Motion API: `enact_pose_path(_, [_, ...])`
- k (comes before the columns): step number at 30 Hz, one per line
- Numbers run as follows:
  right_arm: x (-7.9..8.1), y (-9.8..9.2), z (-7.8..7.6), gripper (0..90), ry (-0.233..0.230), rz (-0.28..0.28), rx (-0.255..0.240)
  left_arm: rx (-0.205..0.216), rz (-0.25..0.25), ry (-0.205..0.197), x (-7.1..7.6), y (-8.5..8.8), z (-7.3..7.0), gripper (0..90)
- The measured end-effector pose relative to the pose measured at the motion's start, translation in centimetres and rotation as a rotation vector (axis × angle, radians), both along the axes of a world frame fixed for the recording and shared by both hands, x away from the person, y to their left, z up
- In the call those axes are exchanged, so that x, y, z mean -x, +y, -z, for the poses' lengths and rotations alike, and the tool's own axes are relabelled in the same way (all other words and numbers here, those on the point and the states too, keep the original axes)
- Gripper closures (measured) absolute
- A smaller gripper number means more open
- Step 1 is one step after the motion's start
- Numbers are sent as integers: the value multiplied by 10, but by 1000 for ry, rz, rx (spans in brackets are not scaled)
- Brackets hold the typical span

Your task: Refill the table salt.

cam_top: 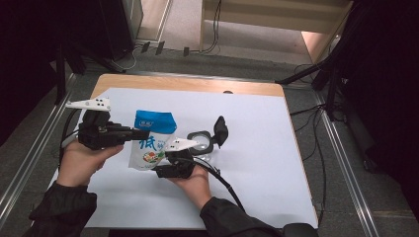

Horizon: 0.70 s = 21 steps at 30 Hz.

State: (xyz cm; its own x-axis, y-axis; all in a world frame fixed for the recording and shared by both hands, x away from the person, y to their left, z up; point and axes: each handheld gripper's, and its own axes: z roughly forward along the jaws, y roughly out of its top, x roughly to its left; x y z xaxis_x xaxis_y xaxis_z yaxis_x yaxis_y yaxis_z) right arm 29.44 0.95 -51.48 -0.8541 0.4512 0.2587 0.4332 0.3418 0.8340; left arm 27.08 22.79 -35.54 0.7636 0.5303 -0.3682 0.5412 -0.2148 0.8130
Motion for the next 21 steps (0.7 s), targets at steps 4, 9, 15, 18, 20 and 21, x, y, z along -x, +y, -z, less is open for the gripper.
enact_pose_path(4, [7, 2, -3, 418, -43, -25, 13, -26, -27, -10, 0, 0, 1, 900])
enact_pose_path(9, [13, 2, -1, 415, -94, -54, 22, -36, -43, -11, -3, -2, 4, 900])
enact_pose_path(15, [15, 2, -1, 439, -123, -69, 44, -27, -28, -1, -7, -13, 9, 887])
enact_pose_path(18, [18, 1, 1, 479, -145, -72, 64, -44, -15, 6, -10, -17, 13, 863])
enact_pose_path(20, [18, 1, 2, 493, -150, -72, 68, -48, 3, 11, -11, -18, 15, 838])
enact_pose_path(21, [18, 0, 2, 520, -155, -69, 68, -60, 17, 18, -12, -19, 16, 825])
